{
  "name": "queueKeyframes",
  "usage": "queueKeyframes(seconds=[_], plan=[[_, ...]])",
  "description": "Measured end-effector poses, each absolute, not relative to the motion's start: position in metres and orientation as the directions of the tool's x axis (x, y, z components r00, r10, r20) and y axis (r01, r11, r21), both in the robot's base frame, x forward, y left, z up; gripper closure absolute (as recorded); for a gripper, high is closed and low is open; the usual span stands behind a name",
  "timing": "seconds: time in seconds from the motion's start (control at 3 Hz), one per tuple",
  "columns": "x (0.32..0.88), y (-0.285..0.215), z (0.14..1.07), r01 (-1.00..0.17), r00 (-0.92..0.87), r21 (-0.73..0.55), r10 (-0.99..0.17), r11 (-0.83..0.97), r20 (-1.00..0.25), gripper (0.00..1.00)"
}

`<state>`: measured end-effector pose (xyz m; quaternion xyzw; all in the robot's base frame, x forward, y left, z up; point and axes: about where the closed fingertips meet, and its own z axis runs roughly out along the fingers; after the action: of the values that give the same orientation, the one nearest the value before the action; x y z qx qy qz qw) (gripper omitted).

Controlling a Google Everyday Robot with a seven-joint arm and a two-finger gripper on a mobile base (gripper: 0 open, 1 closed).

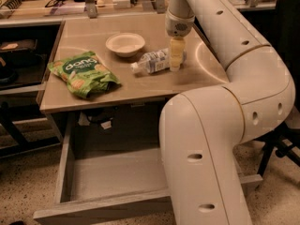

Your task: Place blue plastic bottle into top drawer

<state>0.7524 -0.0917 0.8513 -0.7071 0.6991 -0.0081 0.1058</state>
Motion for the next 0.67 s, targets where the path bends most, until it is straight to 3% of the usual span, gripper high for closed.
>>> queueKeyframes(seconds=[0.67], plan=[[0.749, -0.102, 0.826, -0.994, 0.003, -0.112, -0.992, 0.011, -0.124, 0.0]])
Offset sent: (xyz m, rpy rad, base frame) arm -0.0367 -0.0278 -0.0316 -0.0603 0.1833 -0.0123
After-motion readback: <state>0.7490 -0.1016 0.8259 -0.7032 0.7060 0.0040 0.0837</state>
